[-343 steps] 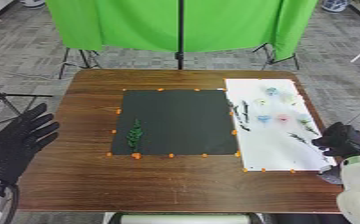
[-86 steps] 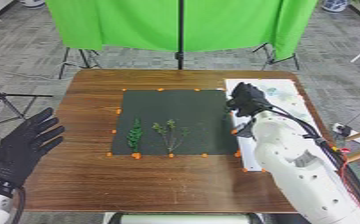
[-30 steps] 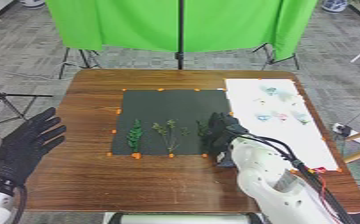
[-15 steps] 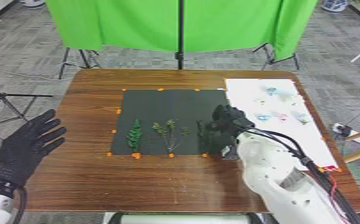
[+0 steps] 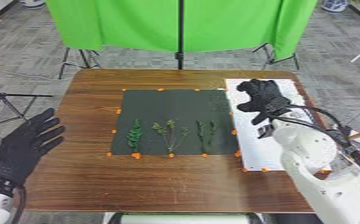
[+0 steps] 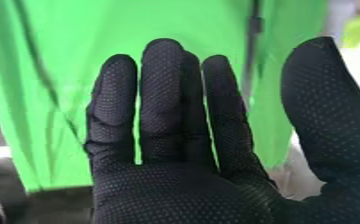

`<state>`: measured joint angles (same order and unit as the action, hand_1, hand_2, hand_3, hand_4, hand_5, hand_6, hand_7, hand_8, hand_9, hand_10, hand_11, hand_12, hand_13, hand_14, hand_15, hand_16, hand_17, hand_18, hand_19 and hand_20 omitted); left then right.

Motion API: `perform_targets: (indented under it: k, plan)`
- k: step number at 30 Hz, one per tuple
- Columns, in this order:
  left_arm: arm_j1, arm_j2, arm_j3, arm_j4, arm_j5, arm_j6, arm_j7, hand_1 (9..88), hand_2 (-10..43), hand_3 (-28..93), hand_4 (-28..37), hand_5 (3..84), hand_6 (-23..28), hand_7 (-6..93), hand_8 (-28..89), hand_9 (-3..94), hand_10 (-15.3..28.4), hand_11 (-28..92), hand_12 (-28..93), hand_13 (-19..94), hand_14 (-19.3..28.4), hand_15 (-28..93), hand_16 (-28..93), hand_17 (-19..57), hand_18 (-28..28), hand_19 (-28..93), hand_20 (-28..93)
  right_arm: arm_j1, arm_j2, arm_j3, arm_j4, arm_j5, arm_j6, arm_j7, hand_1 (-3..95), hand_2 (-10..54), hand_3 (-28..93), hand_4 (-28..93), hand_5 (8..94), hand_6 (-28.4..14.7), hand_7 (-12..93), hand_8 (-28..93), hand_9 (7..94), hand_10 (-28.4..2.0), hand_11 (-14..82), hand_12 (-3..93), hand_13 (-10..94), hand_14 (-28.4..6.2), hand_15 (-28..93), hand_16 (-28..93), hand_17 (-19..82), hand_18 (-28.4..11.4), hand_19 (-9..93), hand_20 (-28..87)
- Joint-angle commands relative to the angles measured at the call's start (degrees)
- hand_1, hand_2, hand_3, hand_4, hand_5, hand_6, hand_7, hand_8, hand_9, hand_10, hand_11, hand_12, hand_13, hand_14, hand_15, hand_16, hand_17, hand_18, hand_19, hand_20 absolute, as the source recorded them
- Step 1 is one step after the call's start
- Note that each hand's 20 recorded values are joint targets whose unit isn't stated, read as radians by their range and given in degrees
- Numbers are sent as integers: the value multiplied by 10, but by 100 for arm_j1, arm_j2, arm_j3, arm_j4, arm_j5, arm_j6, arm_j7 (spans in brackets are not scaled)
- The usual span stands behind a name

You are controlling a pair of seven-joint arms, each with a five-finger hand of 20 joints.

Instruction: Arrange flowers

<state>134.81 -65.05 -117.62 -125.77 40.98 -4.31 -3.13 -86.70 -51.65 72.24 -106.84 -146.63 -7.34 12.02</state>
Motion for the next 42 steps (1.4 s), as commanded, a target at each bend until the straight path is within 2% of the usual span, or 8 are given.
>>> perform_targets:
  k: [1, 16, 23, 25, 28, 30, 38, 42]
  plan:
    - [58, 32, -58, 3, -22, 65, 41, 258, -25, 712, -283, 282, 30, 238, -134, 210, 107, 294, 109, 152, 127, 433, -49, -109, 191, 450, 53, -196, 559, 103, 385, -121, 28, 324, 299, -95, 890, -283, 424, -45, 263, -199, 411, -105, 399, 185, 417, -68, 704, 150, 256, -152, 801, 353]
    - [50, 84, -100, 10, -29, 61, 39, 258, -26, 713, -283, 282, 30, 236, -133, 211, 107, 293, 110, 152, 127, 433, -50, -109, 191, 450, 53, -242, 596, -71, 842, -191, 66, 495, 310, -95, 878, -283, 481, -38, 305, -213, 479, -99, 415, 200, 478, -52, 678, 172, 265, -153, 805, 366]
    - [14, 121, -99, 29, -31, 24, 20, 258, -25, 713, -283, 282, 29, 237, -133, 211, 107, 292, 109, 152, 127, 432, -50, -109, 191, 450, 53, -222, 514, -147, 962, -115, 147, 493, 346, -95, 855, -283, 554, 1, 371, -238, 577, -77, 433, 220, 573, -47, 672, 201, 291, -159, 817, 381]
    - [12, 134, -112, 31, -32, 22, 25, 258, -25, 712, -283, 282, 29, 236, -133, 211, 107, 292, 109, 152, 127, 432, -49, -109, 191, 450, 53, -195, 550, -278, 1041, -74, 576, 478, 379, -95, 807, -283, 579, 10, 384, -227, 628, -59, 374, 287, 609, -42, 659, 222, 303, -162, 823, 385]
    - [-2, 170, -127, 41, -39, 26, 33, 258, -25, 711, -283, 282, 29, 236, -133, 211, 107, 292, 110, 152, 127, 432, -49, -109, 191, 450, 53, -204, 550, -337, 1076, -81, 1186, 343, 461, -95, 765, -282, 669, 21, 466, -143, 785, -24, 228, 434, 699, -33, 620, 302, 343, -173, 850, 399]
    - [12, 187, -159, 40, -40, 23, 35, 257, -25, 713, -283, 282, 30, 236, -133, 211, 107, 292, 110, 152, 127, 432, -49, -109, 191, 450, 53, -168, 548, -389, 1061, -50, 1435, 257, 485, -95, 769, -283, 716, 27, 457, -124, 829, -19, 212, 454, 730, -36, 621, 305, 362, -178, 867, 403]
    - [-5, 369, -308, 43, -73, 40, 13, 258, -25, 712, -283, 282, 30, 236, -133, 211, 107, 293, 110, 152, 127, 433, -49, -109, 191, 450, 53, 260, 291, -662, 705, 116, 1541, -35, 491, -95, 799, -283, 767, 24, 432, -108, 870, -25, 215, 480, 757, -38, 641, 298, 379, -185, 890, 408]
    - [-18, 548, -473, 59, -69, 22, -138, 257, -25, 712, -283, 283, 30, 236, -133, 211, 107, 292, 109, 152, 127, 433, -49, -108, 191, 450, 53, 942, -109, -1210, 648, 141, 1472, -500, 477, -95, 840, -283, 777, 21, 421, -115, 875, -32, 208, 474, 753, -35, 635, 332, 378, -183, 890, 410]
